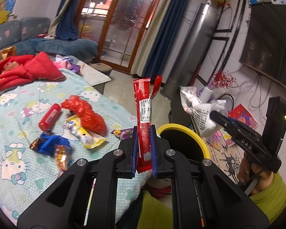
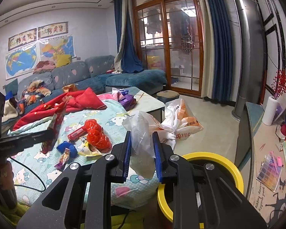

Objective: Collect trash
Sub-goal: 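Carry the wrapper and plastic bag over the yellow bin with both grippers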

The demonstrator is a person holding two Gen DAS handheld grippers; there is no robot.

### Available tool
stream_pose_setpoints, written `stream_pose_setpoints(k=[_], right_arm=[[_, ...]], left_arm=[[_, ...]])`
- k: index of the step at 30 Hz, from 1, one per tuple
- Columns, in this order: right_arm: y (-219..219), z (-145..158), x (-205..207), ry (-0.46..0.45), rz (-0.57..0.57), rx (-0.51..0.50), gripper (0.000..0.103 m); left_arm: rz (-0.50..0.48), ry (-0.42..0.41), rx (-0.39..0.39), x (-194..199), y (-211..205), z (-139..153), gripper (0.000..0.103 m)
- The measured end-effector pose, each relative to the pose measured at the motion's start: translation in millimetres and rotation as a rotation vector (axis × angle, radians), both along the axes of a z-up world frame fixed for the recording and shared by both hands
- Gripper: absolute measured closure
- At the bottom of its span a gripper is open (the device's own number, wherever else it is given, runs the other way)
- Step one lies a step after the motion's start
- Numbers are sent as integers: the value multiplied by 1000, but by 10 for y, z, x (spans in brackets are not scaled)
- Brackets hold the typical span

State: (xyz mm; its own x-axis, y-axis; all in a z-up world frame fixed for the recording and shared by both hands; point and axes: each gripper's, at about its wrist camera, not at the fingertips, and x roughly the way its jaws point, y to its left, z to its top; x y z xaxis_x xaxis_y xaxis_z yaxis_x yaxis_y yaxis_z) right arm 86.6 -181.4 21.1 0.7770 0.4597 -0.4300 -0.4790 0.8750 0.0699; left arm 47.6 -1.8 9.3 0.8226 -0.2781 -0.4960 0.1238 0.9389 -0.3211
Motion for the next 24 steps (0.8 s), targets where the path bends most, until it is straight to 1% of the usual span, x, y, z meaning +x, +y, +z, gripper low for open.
stream_pose_setpoints(k=[8, 15, 18, 24], right_arm=[[-207, 21, 45, 0, -61, 7, 82], [-454, 35, 106, 14, -100, 57, 82], [-571, 31, 135, 22, -129, 74, 82], [-779, 17, 191, 31, -184, 90, 82]], left_arm=[[-58, 2, 22, 83, -232, -38, 96], [-115, 2, 41, 222, -461, -63, 96], [-139, 18, 42, 282, -560, -92, 96], [-191, 30, 68, 391, -798, -155, 96]])
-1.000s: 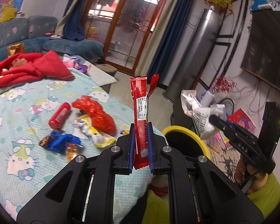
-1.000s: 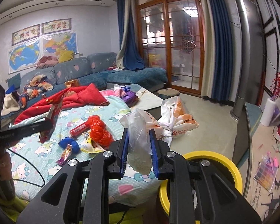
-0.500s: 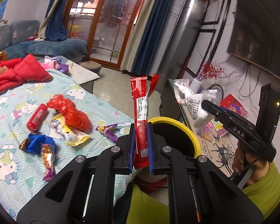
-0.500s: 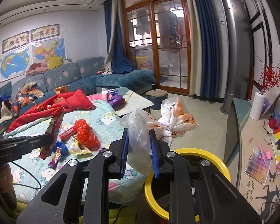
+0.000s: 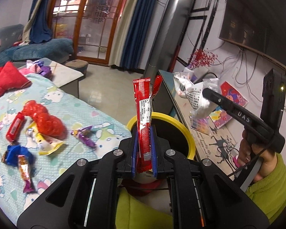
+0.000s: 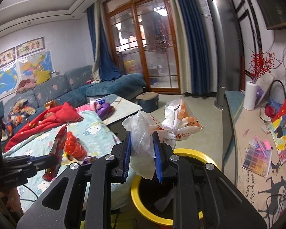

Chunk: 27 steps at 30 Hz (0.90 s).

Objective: Collect trash
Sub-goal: 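Carry the wrapper and plastic bag over the yellow bin with both grippers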

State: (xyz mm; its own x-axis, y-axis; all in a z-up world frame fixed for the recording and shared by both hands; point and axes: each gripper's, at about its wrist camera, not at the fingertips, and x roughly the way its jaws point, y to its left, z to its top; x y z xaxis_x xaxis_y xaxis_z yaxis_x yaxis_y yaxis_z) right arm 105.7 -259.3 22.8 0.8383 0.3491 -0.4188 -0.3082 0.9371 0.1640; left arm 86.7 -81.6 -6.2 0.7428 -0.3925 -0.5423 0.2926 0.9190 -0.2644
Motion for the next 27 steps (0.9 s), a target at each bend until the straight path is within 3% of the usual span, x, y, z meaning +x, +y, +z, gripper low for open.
stream_pose_setpoints(k=[14, 27], right_arm=[[-431, -206, 131, 69, -67, 56, 82], [-605, -430, 230, 135, -74, 87, 82]], left_arm=[[-75, 36, 57, 279, -478, -168, 96], [-128, 138, 62, 689, -822, -515, 96]])
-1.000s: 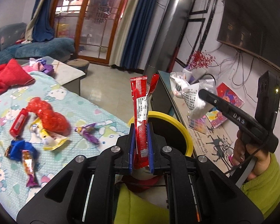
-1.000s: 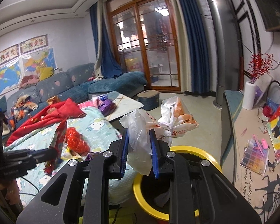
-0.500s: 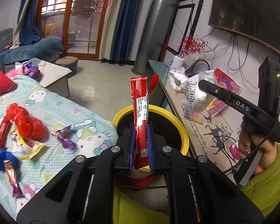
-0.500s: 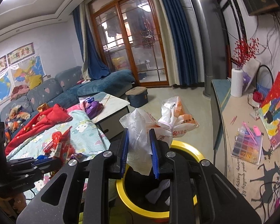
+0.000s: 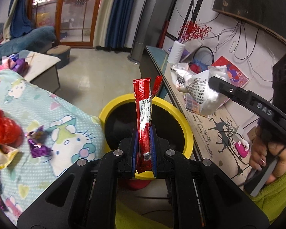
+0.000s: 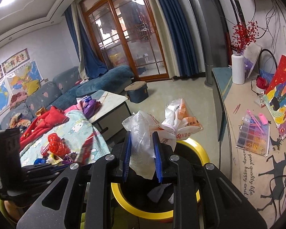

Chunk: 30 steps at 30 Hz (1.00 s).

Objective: Collect trash
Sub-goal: 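Carry the wrapper and plastic bag over the yellow bin with both grippers, then open both grippers to drop the wrapper and bag into the bin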

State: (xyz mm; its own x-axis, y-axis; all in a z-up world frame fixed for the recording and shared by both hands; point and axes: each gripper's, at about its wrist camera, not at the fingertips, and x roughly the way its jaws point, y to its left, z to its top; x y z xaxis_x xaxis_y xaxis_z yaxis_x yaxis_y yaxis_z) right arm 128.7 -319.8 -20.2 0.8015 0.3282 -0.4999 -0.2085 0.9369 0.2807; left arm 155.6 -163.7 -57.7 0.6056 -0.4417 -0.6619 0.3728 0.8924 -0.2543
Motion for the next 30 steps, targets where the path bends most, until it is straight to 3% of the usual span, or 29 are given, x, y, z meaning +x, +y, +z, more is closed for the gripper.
stream_pose_setpoints(k=[22, 28, 30], right_arm=[[-163, -542, 304, 163, 6, 77, 79], [-202, -568, 332, 171, -6, 95, 69], [-236, -573, 331, 171, -21, 102, 67]], left_arm=[[-53, 142, 52, 434, -289, -574, 96], [-58, 148, 44, 457, -298, -602, 95], [-55, 144, 44, 445, -293, -595, 88]])
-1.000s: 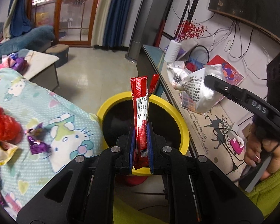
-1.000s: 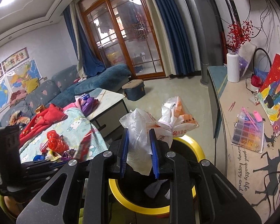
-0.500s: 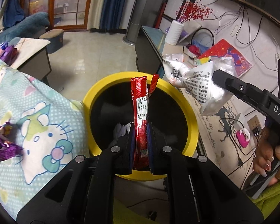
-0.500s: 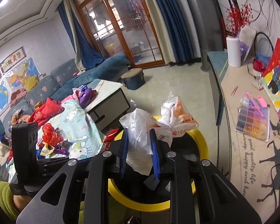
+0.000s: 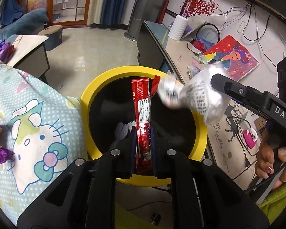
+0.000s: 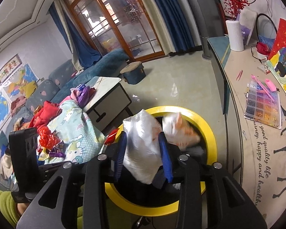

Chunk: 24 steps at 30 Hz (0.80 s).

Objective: Collect trash
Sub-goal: 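Open both grippers to drop the wrapper and bag into the bin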

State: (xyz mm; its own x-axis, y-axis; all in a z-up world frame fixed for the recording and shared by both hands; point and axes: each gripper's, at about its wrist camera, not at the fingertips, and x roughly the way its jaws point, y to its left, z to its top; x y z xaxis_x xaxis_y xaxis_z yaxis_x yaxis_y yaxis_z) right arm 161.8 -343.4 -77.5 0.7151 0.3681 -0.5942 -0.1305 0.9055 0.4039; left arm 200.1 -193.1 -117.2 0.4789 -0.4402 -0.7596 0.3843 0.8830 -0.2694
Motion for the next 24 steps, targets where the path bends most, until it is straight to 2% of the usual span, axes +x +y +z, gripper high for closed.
stream_pose_setpoints(k=[1, 2, 3, 7, 9, 11, 15, 24], right_arm=[[-17, 6, -2, -3, -7, 2, 65], [-32, 15, -6, -5, -13, 2, 64], [-43, 25, -14, -8, -19, -1, 63], [-73, 56, -30, -20, -39, -12, 58], [-70, 81, -49, -31, -49, -26, 55], [-55, 114, -66, -43, -57, -45, 50], [-31, 180, -107, -70, -75, -77, 43], [85, 378, -249, -158, -99, -161, 20]], left_arm=[[1, -3, -2, -6, 9, 7, 83], [4, -8, -7, -10, 25, 13, 70], [9, -13, -11, -15, 40, 20, 62], [19, -19, -35, -52, 110, 64, 57], [42, -37, -48, -90, 169, 117, 39], [55, -53, -53, -121, 209, 166, 34], [80, -79, -60, -180, 272, 287, 12], [118, -184, -20, -365, 357, 563, 11]])
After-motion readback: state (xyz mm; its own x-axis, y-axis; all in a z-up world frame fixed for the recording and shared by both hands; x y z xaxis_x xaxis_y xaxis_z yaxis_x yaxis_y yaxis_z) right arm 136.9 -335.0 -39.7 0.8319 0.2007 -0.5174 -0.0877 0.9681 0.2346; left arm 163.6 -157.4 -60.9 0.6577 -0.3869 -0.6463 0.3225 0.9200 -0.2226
